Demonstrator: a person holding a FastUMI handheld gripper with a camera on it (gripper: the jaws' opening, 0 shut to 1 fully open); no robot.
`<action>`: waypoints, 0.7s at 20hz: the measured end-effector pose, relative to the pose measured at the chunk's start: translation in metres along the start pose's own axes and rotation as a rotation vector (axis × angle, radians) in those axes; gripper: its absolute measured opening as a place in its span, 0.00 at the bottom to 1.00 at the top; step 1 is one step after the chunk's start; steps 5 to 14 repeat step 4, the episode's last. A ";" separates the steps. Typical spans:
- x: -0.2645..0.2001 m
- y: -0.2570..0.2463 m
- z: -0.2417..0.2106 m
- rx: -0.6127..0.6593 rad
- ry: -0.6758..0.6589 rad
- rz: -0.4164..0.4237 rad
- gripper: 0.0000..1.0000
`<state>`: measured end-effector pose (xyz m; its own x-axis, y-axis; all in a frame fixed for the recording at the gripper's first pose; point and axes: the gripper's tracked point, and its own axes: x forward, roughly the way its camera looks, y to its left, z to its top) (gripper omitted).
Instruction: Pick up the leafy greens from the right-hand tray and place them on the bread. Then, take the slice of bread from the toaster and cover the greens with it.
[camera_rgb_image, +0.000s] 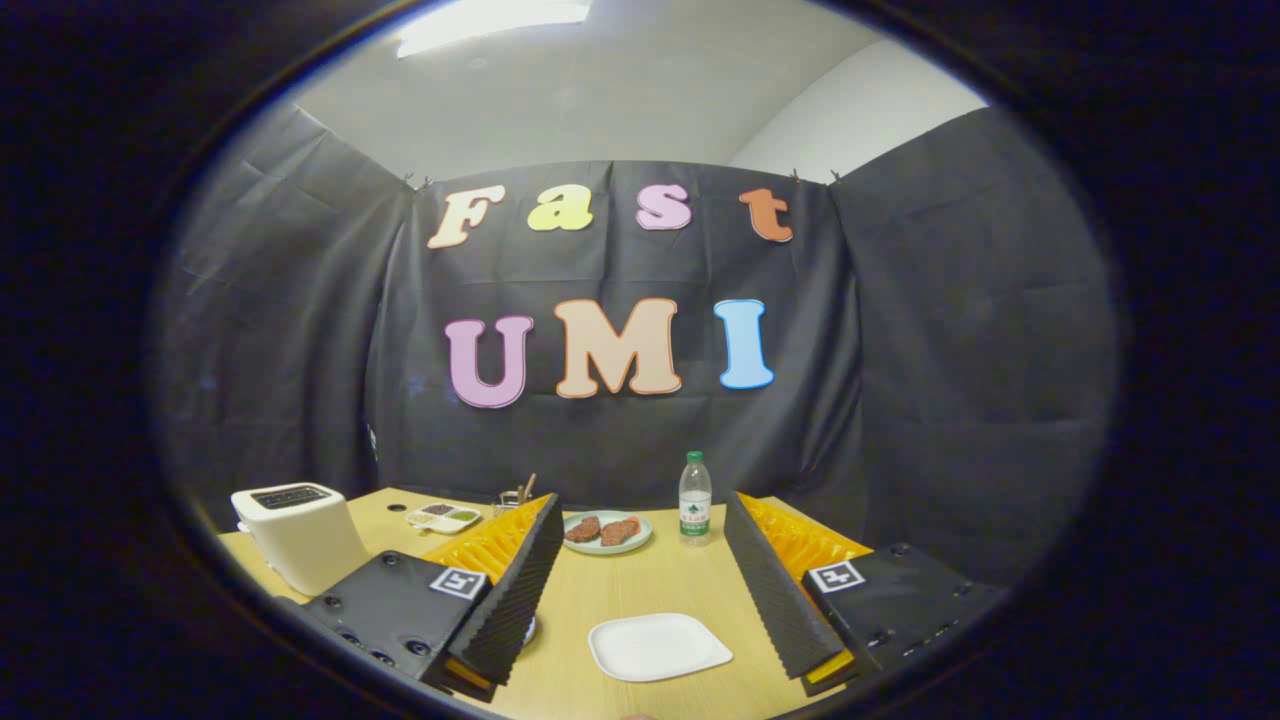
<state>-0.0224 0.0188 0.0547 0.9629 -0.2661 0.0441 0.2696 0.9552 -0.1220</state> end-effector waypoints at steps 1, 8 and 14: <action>0.000 -0.004 -0.003 0.009 0.003 -0.003 1.00; 0.000 -0.026 -0.015 -0.018 0.014 -0.034 1.00; 0.000 -0.026 -0.015 -0.018 0.014 -0.034 1.00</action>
